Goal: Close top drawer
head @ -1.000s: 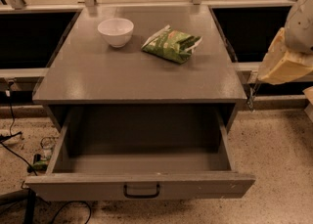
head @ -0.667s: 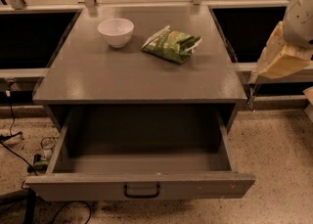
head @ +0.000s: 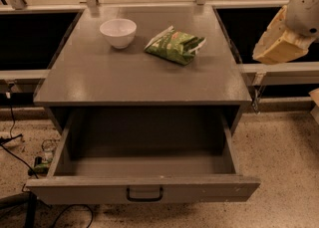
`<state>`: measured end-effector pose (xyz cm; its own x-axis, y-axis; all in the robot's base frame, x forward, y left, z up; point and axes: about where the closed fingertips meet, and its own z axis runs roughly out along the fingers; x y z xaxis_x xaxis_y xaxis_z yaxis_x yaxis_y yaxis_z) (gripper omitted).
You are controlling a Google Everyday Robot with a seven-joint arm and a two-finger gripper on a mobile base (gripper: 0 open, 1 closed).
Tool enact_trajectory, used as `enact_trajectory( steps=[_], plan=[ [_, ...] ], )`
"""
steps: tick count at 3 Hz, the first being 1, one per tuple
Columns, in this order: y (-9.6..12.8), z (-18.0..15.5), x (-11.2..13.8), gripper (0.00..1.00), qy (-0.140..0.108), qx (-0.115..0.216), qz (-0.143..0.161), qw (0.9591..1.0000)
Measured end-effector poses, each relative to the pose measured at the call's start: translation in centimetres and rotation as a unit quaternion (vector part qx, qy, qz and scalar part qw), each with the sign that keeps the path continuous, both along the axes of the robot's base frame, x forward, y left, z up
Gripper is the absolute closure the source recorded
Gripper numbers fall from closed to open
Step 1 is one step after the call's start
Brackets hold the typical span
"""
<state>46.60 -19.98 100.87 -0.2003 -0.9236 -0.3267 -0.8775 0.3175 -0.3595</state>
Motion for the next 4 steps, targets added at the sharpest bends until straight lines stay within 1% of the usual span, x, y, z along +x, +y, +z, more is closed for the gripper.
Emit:
enact_trajectory(
  steps=[1, 2, 3, 4],
  plan=[
    [0.8, -3.9, 1.1, 1.0, 0.06, -0.002, 0.017, 0.9981],
    [0.9, -4.7, 0.8, 1.0, 0.079, -0.004, 0.022, 0.9967],
    [0.9, -4.9, 0.6, 1.0, 0.079, -0.002, 0.021, 0.9967],
    [1.4, -5.9, -0.6, 1.0, 0.078, 0.013, 0.02, 0.9967]
  ],
)
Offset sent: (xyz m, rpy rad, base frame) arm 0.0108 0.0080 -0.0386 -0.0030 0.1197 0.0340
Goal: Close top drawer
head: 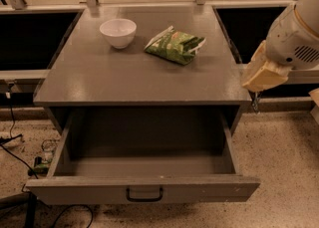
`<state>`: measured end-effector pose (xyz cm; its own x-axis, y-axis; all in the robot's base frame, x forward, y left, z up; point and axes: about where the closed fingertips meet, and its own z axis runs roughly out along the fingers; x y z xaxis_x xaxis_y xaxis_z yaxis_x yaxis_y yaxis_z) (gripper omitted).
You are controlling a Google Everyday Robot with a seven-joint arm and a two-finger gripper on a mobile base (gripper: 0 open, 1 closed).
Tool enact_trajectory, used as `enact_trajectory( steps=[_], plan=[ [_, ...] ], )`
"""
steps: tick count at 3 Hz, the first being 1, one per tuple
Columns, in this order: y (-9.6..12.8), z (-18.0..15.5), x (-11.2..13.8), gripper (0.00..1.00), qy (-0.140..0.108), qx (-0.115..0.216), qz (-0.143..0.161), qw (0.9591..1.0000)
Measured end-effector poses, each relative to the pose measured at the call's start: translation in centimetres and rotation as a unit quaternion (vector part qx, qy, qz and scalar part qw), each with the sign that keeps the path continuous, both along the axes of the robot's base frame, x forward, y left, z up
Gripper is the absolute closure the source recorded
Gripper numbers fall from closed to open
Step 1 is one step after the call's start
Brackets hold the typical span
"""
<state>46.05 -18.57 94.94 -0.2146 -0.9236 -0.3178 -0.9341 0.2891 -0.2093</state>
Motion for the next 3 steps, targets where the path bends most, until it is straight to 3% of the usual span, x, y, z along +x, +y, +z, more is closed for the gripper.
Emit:
enact_trajectory(
  steps=[1, 2, 3],
  plan=[
    [0.0, -3.1, -3.3, 1.0, 0.012, 0.017, -0.009, 0.9997],
    [-0.4, -6.0, -4.9, 1.0, 0.027, 0.023, -0.019, 0.9992],
    [-0.3, -11.9, -6.1, 1.0, 0.082, 0.003, -0.016, 0.9965]
  ],
)
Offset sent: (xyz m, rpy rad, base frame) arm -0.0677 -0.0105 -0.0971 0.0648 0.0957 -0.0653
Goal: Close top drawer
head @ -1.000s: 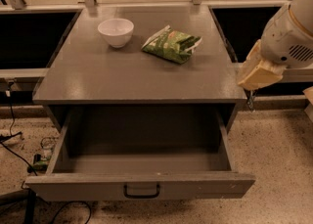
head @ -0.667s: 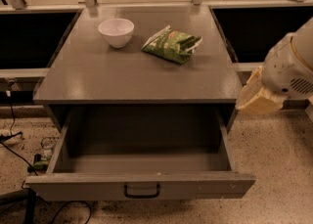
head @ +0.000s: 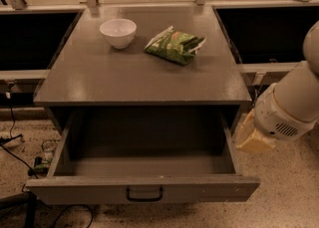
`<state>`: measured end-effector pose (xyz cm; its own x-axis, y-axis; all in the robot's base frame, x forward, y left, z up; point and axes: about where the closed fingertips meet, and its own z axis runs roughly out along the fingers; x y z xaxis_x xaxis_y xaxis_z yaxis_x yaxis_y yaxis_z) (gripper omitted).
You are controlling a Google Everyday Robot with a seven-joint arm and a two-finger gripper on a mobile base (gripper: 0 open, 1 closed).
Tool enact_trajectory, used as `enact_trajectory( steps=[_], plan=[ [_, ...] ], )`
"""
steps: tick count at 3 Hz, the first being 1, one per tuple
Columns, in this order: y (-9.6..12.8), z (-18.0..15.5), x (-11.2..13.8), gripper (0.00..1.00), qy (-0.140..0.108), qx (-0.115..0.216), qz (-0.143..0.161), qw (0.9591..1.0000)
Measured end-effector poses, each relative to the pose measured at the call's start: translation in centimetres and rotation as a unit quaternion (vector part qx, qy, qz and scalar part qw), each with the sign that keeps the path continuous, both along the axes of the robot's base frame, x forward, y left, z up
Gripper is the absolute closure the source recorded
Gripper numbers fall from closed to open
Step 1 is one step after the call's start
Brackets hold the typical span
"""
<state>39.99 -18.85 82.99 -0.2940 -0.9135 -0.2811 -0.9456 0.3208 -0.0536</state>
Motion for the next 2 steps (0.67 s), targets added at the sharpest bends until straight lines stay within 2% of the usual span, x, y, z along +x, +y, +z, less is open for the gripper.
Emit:
enact_trajectory(
  steps=[1, 2],
  plan=[
    [-0.34, -3.57, -0.27, 1.0, 0.038, -0.015, -0.002, 0.9992],
    [-0.37, -3.67, -0.29, 1.0, 0.039, -0.015, -0.002, 0.9991]
  ],
)
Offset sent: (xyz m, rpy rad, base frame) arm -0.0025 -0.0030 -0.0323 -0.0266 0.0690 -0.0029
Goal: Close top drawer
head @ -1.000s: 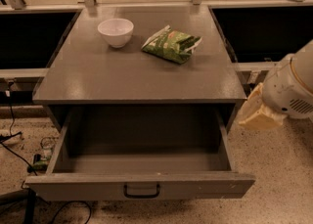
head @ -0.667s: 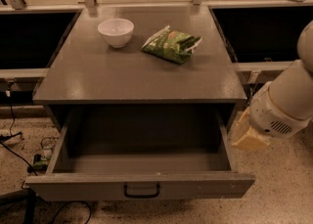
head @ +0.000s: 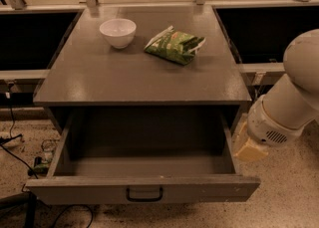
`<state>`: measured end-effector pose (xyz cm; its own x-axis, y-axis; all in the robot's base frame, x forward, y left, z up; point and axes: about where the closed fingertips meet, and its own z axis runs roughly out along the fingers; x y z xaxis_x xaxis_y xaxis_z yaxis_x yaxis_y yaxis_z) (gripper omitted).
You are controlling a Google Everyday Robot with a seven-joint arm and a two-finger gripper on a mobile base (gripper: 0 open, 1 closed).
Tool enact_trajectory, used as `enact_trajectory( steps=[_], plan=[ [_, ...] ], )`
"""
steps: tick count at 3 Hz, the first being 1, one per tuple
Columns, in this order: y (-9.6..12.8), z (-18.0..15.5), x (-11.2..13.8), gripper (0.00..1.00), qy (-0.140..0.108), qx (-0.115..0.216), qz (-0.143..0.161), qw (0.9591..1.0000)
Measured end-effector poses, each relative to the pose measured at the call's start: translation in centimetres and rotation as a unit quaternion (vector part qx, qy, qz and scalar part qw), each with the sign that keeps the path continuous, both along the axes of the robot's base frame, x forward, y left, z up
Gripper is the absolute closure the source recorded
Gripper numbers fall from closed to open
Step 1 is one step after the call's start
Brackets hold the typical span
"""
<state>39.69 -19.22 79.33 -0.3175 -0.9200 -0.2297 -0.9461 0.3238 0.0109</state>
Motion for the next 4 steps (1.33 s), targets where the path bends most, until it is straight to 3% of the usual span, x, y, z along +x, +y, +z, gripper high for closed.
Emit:
enact_trajectory(
  steps=[2, 4],
  plan=[
    [1.2, 0.3, -3.4, 1.0, -0.007, 0.048, 0.003, 0.9988],
    [2.2, -4.9, -6.3, 1.0, 0.038, 0.061, 0.004, 0.9974]
  ],
)
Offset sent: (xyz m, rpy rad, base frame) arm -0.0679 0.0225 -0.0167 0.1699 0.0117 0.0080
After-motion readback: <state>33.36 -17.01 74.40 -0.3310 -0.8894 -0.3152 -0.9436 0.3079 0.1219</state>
